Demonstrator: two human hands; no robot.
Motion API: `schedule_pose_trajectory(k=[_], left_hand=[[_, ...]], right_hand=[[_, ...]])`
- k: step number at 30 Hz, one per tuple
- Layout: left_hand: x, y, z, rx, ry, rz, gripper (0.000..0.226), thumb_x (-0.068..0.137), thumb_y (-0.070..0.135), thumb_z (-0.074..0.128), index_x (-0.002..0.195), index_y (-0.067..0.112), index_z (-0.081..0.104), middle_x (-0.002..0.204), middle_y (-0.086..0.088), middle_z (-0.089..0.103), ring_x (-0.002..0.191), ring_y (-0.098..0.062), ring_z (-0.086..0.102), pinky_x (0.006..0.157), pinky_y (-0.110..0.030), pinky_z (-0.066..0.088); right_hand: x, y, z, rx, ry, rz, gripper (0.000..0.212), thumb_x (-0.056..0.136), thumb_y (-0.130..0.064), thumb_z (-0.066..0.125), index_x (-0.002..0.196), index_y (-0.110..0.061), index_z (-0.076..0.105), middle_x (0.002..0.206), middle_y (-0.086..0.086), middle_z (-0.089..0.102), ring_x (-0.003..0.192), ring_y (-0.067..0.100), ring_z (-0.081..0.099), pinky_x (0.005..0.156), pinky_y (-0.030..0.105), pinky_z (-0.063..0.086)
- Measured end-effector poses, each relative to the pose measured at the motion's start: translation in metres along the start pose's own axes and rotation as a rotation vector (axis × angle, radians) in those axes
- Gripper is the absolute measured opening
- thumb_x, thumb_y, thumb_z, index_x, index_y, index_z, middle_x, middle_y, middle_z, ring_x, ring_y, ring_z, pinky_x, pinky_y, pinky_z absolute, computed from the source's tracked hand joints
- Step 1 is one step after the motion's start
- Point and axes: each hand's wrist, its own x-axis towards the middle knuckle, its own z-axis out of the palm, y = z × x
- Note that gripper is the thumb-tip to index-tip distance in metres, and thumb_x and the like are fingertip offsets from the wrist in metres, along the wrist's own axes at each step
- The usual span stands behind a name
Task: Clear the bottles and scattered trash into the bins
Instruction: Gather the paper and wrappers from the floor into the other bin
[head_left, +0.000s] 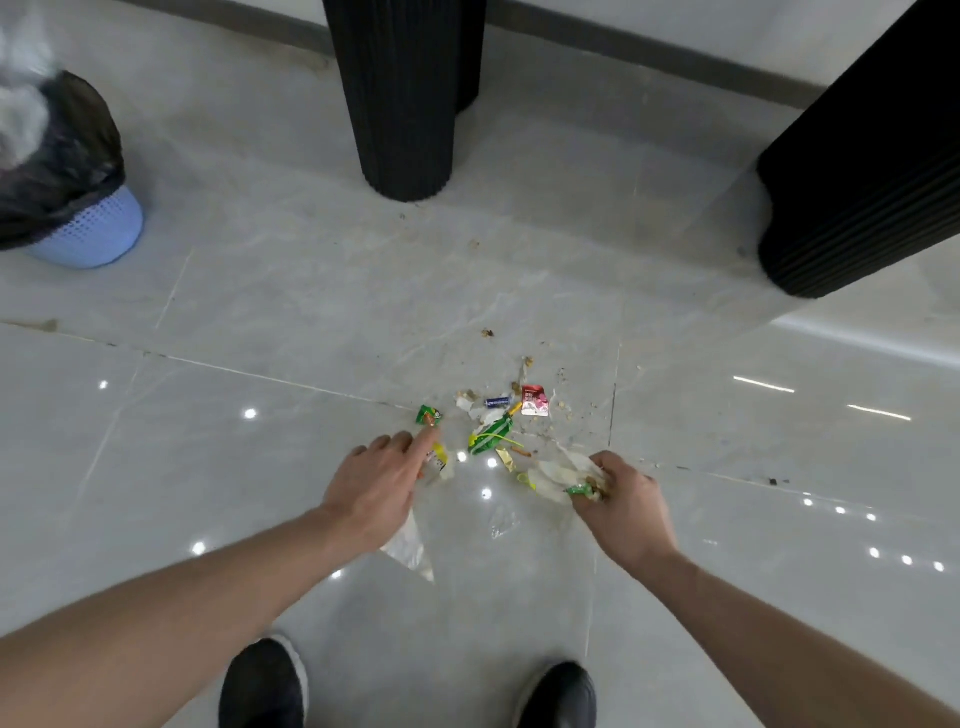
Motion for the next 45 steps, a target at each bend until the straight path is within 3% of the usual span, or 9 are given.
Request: schedule_pose_trajectory(k=[4, 8, 13, 18, 23, 30, 35, 39, 45], left_hand=[[-0.07, 0.049, -0.097, -0.038, -0.041, -0.149, 0.073, 0.086, 0.009, 0.059, 0.148, 0.026, 0.024, 0.116, 0.001, 0.059, 0.1, -0.024, 0.06, 0.077, -0.038, 0.052], [-0.14, 0.092, -0.214, -0.154, -0.097, -0.32, 0.073, 0.09, 0.015, 0.055, 0.152, 0.028, 0.019, 0.126, 0.001, 0.054, 0.112, -0.024, 0.056, 0.086, -0.038, 0.048], [-0.217, 0.125, -0.363, -0.39, -0.044, -0.534, 0.067, 0.091, 0.019, 0.059, 0.146, 0.028, 0.023, 0.128, -0.002, 0.053, 0.115, -0.028, 0.056, 0.087, -0.041, 0.049], [-0.276, 0.129, -0.46, -0.525, 0.075, -0.685, 0.064, 0.09, 0.018, 0.059, 0.145, 0.028, 0.028, 0.128, -0.005, 0.054, 0.112, -0.031, 0.058, 0.084, -0.04, 0.049], [-0.315, 0.107, -0.509, -0.585, 0.114, -0.753, 0.066, 0.09, 0.02, 0.061, 0.146, 0.029, 0.027, 0.128, -0.003, 0.054, 0.111, -0.03, 0.059, 0.085, -0.042, 0.052], [-0.345, 0.052, -0.557, -0.61, 0.174, -0.777, 0.067, 0.089, 0.021, 0.064, 0.146, 0.027, 0.028, 0.13, -0.005, 0.054, 0.114, -0.031, 0.058, 0.086, -0.041, 0.05], [-0.353, 0.01, -0.585, -0.607, 0.205, -0.788, 0.065, 0.089, 0.021, 0.064, 0.144, 0.026, 0.03, 0.127, -0.006, 0.056, 0.114, -0.03, 0.058, 0.087, -0.041, 0.051], [-0.344, -0.027, -0.605, -0.624, 0.228, -0.81, 0.065, 0.089, 0.021, 0.063, 0.144, 0.025, 0.029, 0.128, -0.008, 0.056, 0.114, -0.032, 0.059, 0.089, -0.042, 0.05], [-0.329, -0.089, -0.636, -0.61, 0.252, -0.854, 0.063, 0.088, 0.019, 0.064, 0.143, 0.023, 0.031, 0.125, -0.009, 0.057, 0.113, -0.032, 0.059, 0.087, -0.041, 0.05]], right_hand=[[-0.077, -0.059, -0.079, 0.061, -0.045, 0.012, 0.028, 0.074, -0.017, 0.07, 0.099, -0.029, 0.065, 0.098, -0.011, 0.073, 0.081, 0.024, 0.067, 0.068, 0.038, 0.056], [-0.154, -0.132, -0.172, 0.074, -0.087, 0.048, 0.023, 0.076, -0.018, 0.068, 0.095, -0.03, 0.063, 0.085, -0.011, 0.067, 0.07, 0.023, 0.062, 0.053, 0.029, 0.044], [-0.229, -0.229, -0.276, 0.076, -0.117, -0.021, 0.023, 0.077, -0.014, 0.067, 0.096, -0.027, 0.063, 0.074, -0.005, 0.066, 0.07, 0.025, 0.06, 0.054, 0.03, 0.042], [-0.273, -0.32, -0.338, 0.046, -0.154, -0.112, 0.027, 0.078, -0.012, 0.064, 0.1, -0.028, 0.062, 0.071, -0.01, 0.062, 0.068, 0.019, 0.059, 0.05, 0.025, 0.039], [-0.296, -0.393, -0.354, 0.029, -0.158, -0.159, 0.023, 0.077, -0.014, 0.062, 0.096, -0.026, 0.061, 0.077, -0.006, 0.066, 0.071, 0.022, 0.063, 0.057, 0.033, 0.05], [-0.32, -0.471, -0.345, 0.003, -0.157, -0.212, 0.024, 0.075, -0.014, 0.062, 0.094, -0.029, 0.061, 0.074, -0.009, 0.067, 0.069, 0.018, 0.064, 0.052, 0.027, 0.043], [-0.325, -0.521, -0.334, -0.025, -0.157, -0.245, 0.022, 0.077, -0.013, 0.06, 0.092, -0.03, 0.059, 0.072, -0.008, 0.066, 0.061, 0.013, 0.064, 0.049, 0.028, 0.045], [-0.315, -0.563, -0.32, -0.028, -0.165, -0.272, 0.024, 0.077, -0.016, 0.06, 0.095, -0.031, 0.061, 0.077, -0.008, 0.067, 0.067, 0.015, 0.064, 0.057, 0.034, 0.055], [-0.288, -0.629, -0.291, -0.019, -0.241, -0.285, 0.029, 0.08, -0.014, 0.061, 0.106, -0.028, 0.061, 0.085, -0.006, 0.068, 0.073, 0.016, 0.065, 0.055, 0.026, 0.045]])
